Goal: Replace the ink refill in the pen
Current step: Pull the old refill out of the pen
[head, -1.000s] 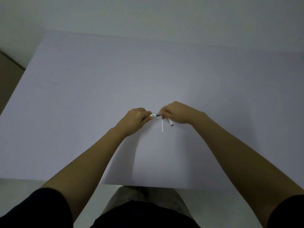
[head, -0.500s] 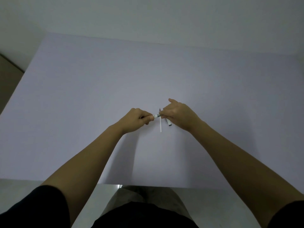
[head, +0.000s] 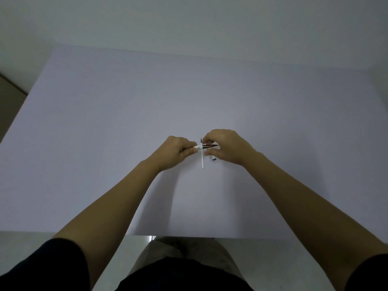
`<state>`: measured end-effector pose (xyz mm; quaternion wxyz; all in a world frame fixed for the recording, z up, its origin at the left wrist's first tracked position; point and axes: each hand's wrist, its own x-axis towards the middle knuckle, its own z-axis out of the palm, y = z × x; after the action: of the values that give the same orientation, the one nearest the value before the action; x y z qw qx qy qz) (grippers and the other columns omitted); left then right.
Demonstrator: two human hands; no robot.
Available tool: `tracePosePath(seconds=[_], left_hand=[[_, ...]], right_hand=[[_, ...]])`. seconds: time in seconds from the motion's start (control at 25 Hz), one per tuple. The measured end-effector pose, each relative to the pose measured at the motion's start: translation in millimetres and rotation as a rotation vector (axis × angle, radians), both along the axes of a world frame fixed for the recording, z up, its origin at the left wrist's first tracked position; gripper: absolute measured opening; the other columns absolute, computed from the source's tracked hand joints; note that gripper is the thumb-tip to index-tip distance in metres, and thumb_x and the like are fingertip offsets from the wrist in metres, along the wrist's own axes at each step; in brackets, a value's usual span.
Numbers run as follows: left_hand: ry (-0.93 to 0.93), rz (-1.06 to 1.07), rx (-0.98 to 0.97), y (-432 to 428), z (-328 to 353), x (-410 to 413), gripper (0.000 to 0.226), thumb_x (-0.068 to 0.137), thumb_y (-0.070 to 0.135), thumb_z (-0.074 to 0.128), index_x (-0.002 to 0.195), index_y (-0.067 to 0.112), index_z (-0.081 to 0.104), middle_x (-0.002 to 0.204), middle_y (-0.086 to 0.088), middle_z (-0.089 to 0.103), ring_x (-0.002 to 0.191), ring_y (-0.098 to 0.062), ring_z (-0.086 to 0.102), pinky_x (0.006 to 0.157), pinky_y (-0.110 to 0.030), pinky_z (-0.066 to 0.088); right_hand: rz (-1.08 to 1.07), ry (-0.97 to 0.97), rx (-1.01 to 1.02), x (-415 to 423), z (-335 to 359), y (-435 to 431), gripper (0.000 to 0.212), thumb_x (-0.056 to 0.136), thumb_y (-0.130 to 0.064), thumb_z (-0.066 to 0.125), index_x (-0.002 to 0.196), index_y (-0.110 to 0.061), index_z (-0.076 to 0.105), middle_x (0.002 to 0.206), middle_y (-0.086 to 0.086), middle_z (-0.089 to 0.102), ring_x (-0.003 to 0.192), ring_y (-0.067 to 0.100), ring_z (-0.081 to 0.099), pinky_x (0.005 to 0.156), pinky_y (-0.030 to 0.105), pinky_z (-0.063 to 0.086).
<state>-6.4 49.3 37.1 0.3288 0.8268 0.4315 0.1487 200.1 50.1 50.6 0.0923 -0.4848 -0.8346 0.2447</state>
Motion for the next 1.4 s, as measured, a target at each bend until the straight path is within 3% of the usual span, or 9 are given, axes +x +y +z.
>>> tracePosePath(seconds=[0.12,0.28,0.44,0.6,0.76,0.96,1.08,1.2,1.4], left_hand=[[0.05,-0.041,0.035,1.4,2.9,0.7,0.026,0.094,0.024,0.05,0.084,0.004,0.064,0.06,-0.01,0.05,0.056,-0.018,0.038,0.052,-0.021,0.027],[0.055,-0.043,0.062,-1.8,4.4,1.4,0.026,0.094,0.024,0.05,0.082,0.004,0.062,0.059,-0.005,0.046,0.057,-0.02,0.038,0.051,-0.018,0.025],[0.063,-0.046,0.069,-5.2,3.3,2.3,0.026,0.094,0.024,0.049,0.083,0.005,0.063,0.059,-0.003,0.047,0.056,-0.018,0.039,0.051,-0.016,0.025],[0.065,-0.028,0.061,-7.3,2.4,2.5,0.027,0.095,0.024,0.049,0.083,0.003,0.062,0.059,-0.006,0.048,0.057,-0.019,0.039,0.052,-0.021,0.025],[0.067,-0.03,0.052,-5.9,3.4,0.5,0.027,0.095,0.024,0.049,0.083,0.003,0.061,0.062,-0.014,0.053,0.058,-0.021,0.04,0.054,-0.025,0.023],[0.044,-0.009,0.065,-6.4,4.7,2.5,0.026,0.094,0.024,0.049,0.084,0.004,0.062,0.062,-0.013,0.054,0.059,-0.022,0.042,0.054,-0.024,0.021],[0.055,-0.022,0.063,-4.3,4.7,2.9,0.026,0.094,0.025,0.049,0.087,0.005,0.063,0.064,-0.013,0.056,0.059,-0.022,0.043,0.056,-0.026,0.024],[0.056,-0.03,0.056,-3.8,5.0,3.0,0.026,0.095,0.026,0.049,0.085,0.005,0.062,0.062,-0.009,0.051,0.059,-0.022,0.042,0.055,-0.025,0.026],[0.036,-0.021,0.059,-1.5,6.5,3.8,0.024,0.094,0.025,0.05,0.087,0.007,0.064,0.061,-0.005,0.048,0.058,-0.019,0.04,0.055,-0.025,0.025]], right_hand=[[-0.005,-0.078,-0.075,1.1,-3.1,0.5,0.026,0.092,-0.032,0.05,0.092,-0.013,0.068,0.076,0.005,0.07,0.064,0.017,0.057,0.062,0.025,0.038],[0.003,-0.009,-0.036,1.9,0.6,-0.3,0.018,0.083,-0.028,0.065,0.094,-0.014,0.066,0.089,0.003,0.07,0.08,0.019,0.061,0.07,0.026,0.042],[0.017,-0.097,-0.129,2.0,-1.1,1.9,0.027,0.091,-0.033,0.053,0.091,-0.01,0.068,0.075,0.005,0.069,0.062,0.016,0.055,0.058,0.024,0.04],[0.015,-0.014,-0.098,3.1,3.1,0.2,0.016,0.083,-0.029,0.065,0.09,-0.015,0.064,0.078,-0.007,0.06,0.072,0.013,0.054,0.066,0.025,0.039],[-0.053,-0.066,-0.205,8.2,-0.3,1.3,0.029,0.092,-0.035,0.049,0.087,-0.013,0.068,0.072,-0.001,0.067,0.059,0.01,0.052,0.057,0.022,0.036],[-0.085,0.134,-0.115,10.1,1.8,-5.0,0.02,0.08,-0.028,0.068,0.095,-0.015,0.065,0.087,-0.004,0.065,0.079,0.009,0.058,0.072,0.019,0.046],[-0.155,0.131,-0.189,11.3,-1.2,-5.2,0.023,0.088,-0.031,0.058,0.093,-0.012,0.069,0.084,0.0,0.071,0.072,0.013,0.061,0.066,0.02,0.047],[-0.115,0.2,-0.129,10.5,0.4,-6.1,0.012,0.082,-0.022,0.068,0.09,-0.013,0.067,0.085,0.002,0.069,0.073,0.002,0.057,0.069,0.008,0.042],[-0.205,0.187,-0.205,10.5,-0.2,-2.7,0.023,0.087,-0.032,0.059,0.097,-0.014,0.069,0.084,-0.003,0.071,0.076,0.003,0.063,0.068,0.017,0.048]])
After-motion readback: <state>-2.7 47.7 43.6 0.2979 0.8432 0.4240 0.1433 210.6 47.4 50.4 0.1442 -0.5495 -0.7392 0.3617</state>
